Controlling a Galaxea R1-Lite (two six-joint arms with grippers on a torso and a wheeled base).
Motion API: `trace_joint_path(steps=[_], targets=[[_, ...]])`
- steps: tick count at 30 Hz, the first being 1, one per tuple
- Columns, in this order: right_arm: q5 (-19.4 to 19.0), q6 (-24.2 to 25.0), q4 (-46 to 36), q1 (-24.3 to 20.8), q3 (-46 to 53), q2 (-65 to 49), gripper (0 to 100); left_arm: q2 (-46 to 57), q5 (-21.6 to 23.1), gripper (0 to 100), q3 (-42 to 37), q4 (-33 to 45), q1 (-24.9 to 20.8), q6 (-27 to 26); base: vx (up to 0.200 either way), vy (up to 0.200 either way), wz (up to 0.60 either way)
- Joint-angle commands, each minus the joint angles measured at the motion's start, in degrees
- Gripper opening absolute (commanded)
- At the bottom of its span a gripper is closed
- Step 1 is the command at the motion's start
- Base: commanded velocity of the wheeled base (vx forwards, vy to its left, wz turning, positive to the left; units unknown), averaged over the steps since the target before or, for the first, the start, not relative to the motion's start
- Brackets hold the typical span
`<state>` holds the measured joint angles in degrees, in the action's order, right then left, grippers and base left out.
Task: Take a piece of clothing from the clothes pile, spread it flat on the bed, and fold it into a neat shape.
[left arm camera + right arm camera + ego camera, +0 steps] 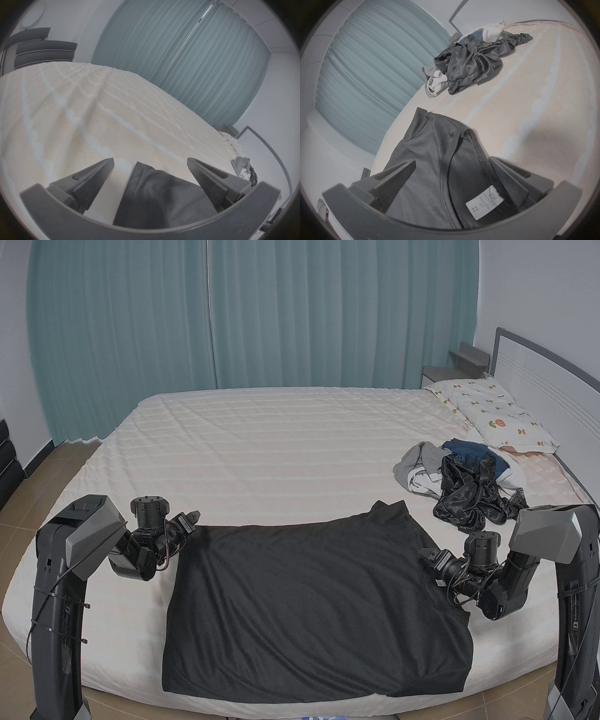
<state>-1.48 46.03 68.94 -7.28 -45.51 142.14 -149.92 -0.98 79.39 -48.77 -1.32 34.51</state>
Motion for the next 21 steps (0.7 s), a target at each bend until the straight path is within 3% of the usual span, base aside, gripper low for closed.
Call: trace_joint_path(steps=[1, 10, 18, 21], targets=[[0.07, 0.02, 0.06, 0.51, 0.07, -0.64, 100, -1.08, 0.01, 0, 0.51, 0.0, -0.09, 0.03, 0.0, 0.0, 0.0], [-0.19, -0.33, -0.03, 5.17, -0.2, -3.36, 100, -2.57, -0.87, 0, 2.79, -0.8, -0.09, 1.96, 0.0, 0.0, 0.0], [-6.26, -0.59, -0.03, 6.84, -1.43, -1.78, 100, -2.66, -1.05, 0, 3.32, -0.8, 0.35, 4.42, 0.0, 0.0, 0.0], [-6.44, -0.68, 0.06, 6.75, -1.6, -1.61, 100, -2.66, -1.05, 0, 3.32, -0.8, 0.35, 4.42, 0.0, 0.0, 0.0]])
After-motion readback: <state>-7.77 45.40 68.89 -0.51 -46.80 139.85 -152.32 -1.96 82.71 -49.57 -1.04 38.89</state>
